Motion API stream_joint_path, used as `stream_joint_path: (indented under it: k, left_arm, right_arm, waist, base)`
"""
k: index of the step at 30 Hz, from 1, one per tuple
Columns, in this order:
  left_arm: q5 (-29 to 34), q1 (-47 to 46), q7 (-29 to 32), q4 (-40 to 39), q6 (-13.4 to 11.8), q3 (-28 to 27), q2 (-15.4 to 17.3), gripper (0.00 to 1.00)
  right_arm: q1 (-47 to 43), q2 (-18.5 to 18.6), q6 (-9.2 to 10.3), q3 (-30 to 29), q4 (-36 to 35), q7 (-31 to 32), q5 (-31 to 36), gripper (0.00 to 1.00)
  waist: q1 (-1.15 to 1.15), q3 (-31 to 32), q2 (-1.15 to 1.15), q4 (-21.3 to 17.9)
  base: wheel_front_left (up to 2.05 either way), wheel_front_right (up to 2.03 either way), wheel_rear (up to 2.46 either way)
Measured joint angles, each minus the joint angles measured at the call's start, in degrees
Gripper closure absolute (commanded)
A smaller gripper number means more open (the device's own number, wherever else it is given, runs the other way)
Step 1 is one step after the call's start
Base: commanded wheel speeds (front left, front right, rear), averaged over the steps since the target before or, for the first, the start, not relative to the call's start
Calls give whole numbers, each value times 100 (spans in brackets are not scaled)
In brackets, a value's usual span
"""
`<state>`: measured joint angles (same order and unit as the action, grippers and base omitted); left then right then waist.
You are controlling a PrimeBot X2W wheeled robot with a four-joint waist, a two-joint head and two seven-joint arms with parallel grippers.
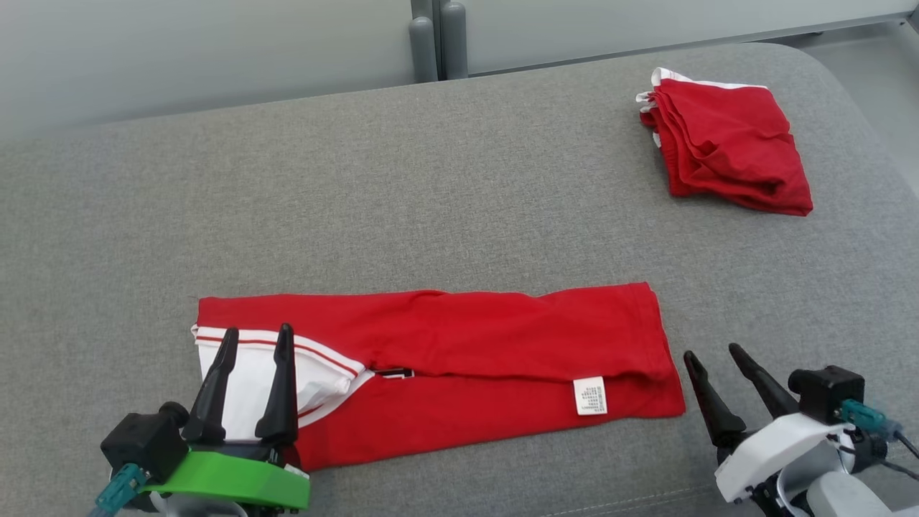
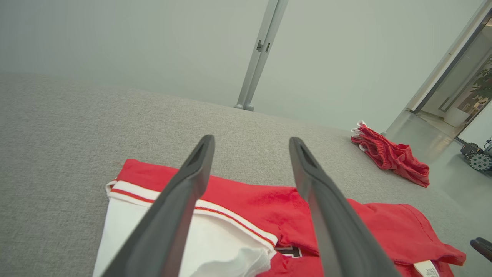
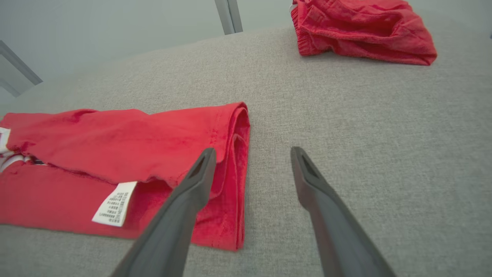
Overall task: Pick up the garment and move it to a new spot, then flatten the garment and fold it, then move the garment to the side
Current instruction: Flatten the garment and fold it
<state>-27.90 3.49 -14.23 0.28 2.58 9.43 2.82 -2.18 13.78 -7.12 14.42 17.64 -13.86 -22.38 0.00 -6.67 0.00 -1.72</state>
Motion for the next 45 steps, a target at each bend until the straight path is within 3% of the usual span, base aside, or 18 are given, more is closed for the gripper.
stream_joint_path:
  k: [9,23,24,25,27,28,30,31,39,45]
  left_arm:
    - [0,-23,0,-69,-16,188,-3,0]
    - [-175,-24,-1,-168,-164,112,-3,0]
    - [-176,-24,-1,-180,-165,104,-3,0]
    - [-176,-25,-1,-185,-165,100,-3,0]
    - [-176,-25,-1,-185,-166,101,-3,0]
    - [-176,-25,-1,-186,-166,100,-3,0]
    - [-176,-25,-1,-193,-170,97,-3,0]
    - [-182,-25,-1,-202,-197,93,-4,0]
    - [-261,-27,-2,-266,-260,1,-7,0]
    - [-257,-38,-2,-349,-266,-32,-8,0]
  right_arm:
    - [790,45,0,240,557,512,-405,0]
    - [1227,68,0,558,1295,1292,-1139,0]
    - [1268,64,0,584,1312,1328,-1223,18]
    - [1306,60,0,600,1336,1350,-1293,52]
    - [1362,60,0,637,1366,1401,-1422,69]
    - [1378,62,0,650,1382,1430,-1505,69]
    - [1404,79,0,688,1399,1472,-1622,93]
    - [1422,82,0,700,1402,1500,-1682,100]
    - [1608,244,0,909,1193,1578,-2192,100]
    - [1877,700,-1,1006,947,1574,-2340,100]
  waist:
    - [0,-43,0,228]
    - [0,-280,0,588]
    - [0,-299,0,591]
    - [0,-317,0,593]
    - [0,-334,0,593]
    - [0,-339,0,592]
    - [0,-352,0,586]
    - [0,-359,0,582]
    - [0,-432,0,478]
    - [0,-453,0,311]
  base:
    - [0,0,0]
    - [0,0,0]
    - [0,0,0]
    - [0,0,0]
    - [0,0,0]
    - [0,0,0]
    - [0,0,0]
    - [0,0,0]
    - [0,0,0]
    - [0,0,0]
